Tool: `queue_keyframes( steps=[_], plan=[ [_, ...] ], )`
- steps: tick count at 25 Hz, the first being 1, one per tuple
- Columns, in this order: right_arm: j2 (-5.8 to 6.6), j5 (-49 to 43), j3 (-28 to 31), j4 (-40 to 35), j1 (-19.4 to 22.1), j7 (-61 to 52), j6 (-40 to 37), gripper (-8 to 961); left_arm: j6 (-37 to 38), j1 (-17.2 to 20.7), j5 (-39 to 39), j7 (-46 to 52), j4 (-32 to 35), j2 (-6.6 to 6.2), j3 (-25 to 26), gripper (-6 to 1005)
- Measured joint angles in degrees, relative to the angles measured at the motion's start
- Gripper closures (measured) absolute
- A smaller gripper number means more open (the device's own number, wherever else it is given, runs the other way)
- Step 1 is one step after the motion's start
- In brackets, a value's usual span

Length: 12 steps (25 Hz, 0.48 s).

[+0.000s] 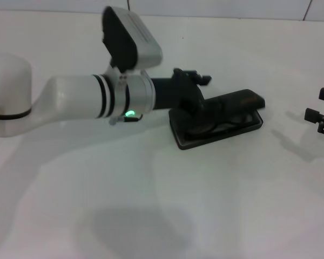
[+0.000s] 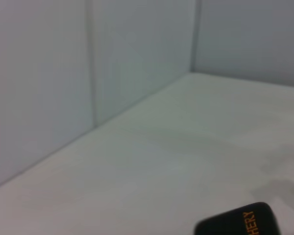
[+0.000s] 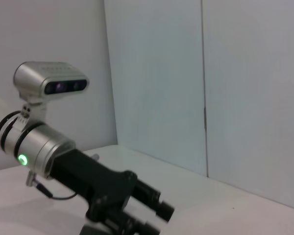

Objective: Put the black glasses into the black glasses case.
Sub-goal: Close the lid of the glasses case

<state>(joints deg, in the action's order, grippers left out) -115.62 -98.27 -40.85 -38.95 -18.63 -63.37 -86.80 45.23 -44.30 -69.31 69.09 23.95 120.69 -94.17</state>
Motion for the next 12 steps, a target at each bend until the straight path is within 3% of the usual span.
queue_keyframes(
  steps=[7, 10, 12],
  plan=[
    [0.09, -0.12, 0.0, 0.44, -0.57, 0.02, 0.16, 356, 0.22, 1.64, 4.13, -3.48, 1.21, -0.03, -3.53, 324],
    [0.02, -0.11, -0.42, 0.45, -0.74, 0.04, 0.11, 354, 2.99, 4.94, 5.76, -4.59, 5.36, -0.39, -3.24, 324],
    [-0.08, 0.01, -0.84, 0.53, -1.12, 0.05, -0.58, 352, 8.61, 8.13, 8.04, -7.34, 8.71, -0.86, -2.71, 323]
  ],
)
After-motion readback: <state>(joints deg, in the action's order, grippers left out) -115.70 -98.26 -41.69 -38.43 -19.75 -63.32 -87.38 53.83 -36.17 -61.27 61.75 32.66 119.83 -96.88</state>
